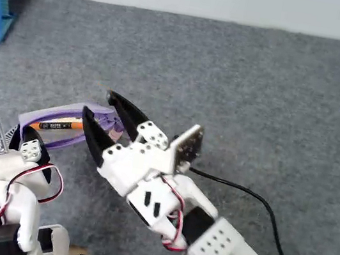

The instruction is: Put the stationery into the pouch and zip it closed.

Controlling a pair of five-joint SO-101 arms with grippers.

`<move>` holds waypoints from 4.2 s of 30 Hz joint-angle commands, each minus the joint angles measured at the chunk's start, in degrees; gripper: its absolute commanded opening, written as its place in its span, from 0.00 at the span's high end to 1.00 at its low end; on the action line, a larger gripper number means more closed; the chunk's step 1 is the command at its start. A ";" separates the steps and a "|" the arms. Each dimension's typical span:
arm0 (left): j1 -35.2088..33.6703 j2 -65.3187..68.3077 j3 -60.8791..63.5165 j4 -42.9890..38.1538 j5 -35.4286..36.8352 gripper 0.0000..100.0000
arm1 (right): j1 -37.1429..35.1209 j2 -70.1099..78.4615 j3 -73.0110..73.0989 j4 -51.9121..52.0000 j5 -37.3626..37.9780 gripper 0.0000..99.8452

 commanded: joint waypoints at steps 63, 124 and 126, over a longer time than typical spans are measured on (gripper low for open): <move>-2.37 0.35 0.48 -1.58 0.35 0.99 | 3.12 23.78 -10.20 14.46 -3.16 0.85; -1.76 0.35 0.57 -1.49 -2.02 0.99 | 7.69 15.34 -8.09 18.42 1.41 0.99; 0.44 0.35 0.57 -1.41 -3.25 0.98 | 8.40 10.07 -8.00 21.58 1.41 0.99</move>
